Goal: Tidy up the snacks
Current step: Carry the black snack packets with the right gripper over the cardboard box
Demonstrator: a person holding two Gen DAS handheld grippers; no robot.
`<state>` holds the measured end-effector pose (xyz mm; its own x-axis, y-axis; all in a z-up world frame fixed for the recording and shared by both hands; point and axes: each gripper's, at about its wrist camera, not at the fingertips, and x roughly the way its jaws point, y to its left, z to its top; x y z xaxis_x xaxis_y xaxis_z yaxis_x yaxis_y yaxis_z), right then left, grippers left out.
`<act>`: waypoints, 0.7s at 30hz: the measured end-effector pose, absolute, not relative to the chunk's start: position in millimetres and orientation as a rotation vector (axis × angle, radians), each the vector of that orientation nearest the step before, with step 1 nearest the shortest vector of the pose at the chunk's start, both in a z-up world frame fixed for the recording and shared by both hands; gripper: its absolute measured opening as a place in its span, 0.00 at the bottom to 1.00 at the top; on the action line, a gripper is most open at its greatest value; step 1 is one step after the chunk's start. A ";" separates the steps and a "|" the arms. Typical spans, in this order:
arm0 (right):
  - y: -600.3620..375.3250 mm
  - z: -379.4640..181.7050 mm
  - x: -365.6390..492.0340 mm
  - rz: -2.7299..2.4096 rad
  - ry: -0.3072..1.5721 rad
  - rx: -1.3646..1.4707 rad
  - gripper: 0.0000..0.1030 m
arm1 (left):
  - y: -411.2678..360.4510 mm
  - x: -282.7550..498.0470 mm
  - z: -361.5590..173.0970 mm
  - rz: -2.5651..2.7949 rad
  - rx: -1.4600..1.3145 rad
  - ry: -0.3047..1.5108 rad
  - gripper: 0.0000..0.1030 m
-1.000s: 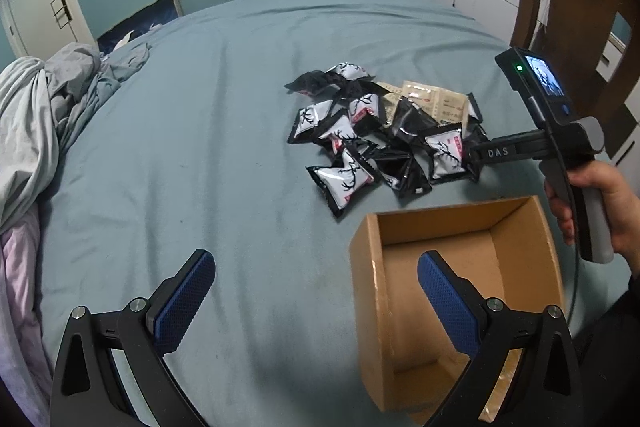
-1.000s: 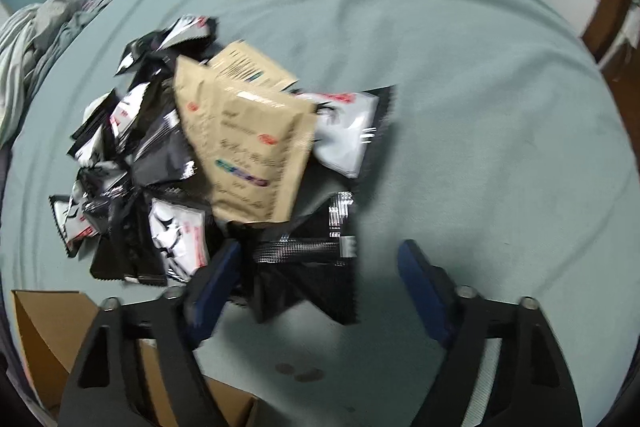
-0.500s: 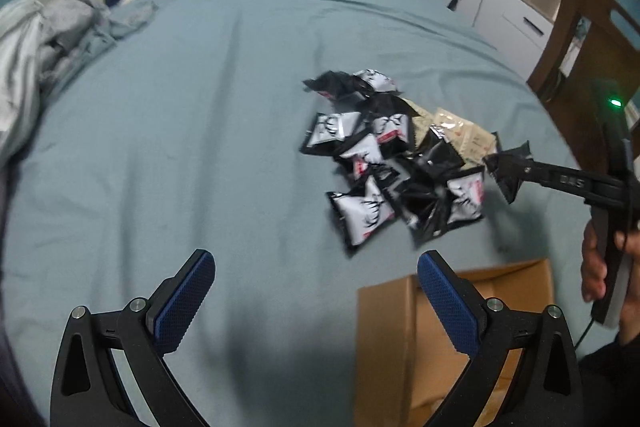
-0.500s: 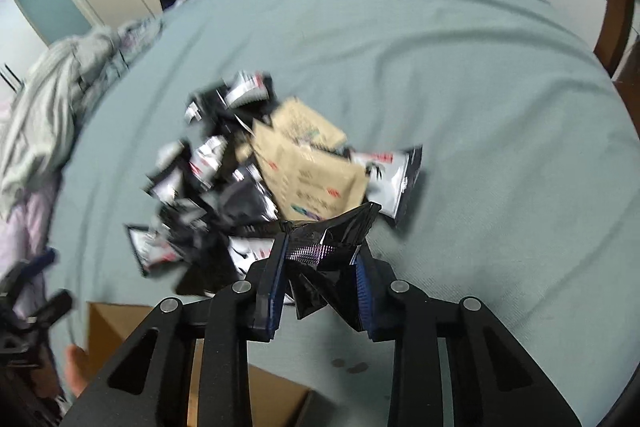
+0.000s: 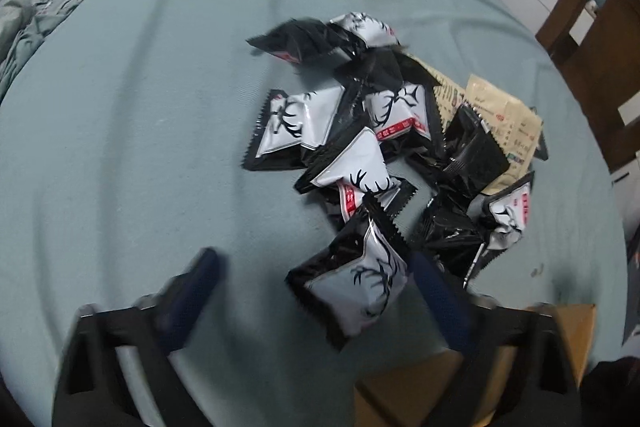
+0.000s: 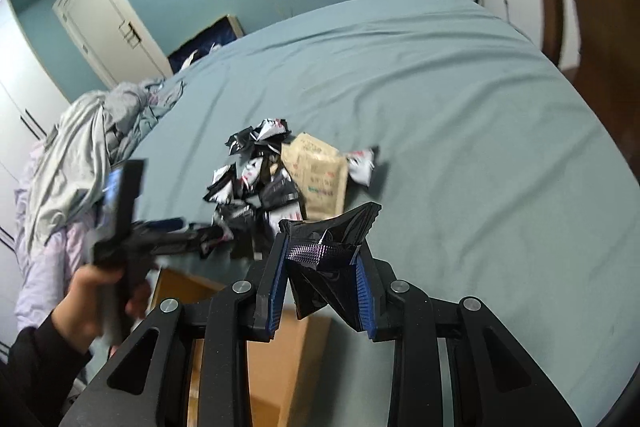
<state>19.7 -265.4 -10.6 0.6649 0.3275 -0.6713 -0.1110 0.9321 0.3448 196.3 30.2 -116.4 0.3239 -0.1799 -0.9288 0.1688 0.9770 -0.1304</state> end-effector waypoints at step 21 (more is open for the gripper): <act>-228.7 13.8 -32.2 0.362 0.759 0.220 0.28 | 29.1 72.6 20.1 -0.244 0.008 0.881 0.27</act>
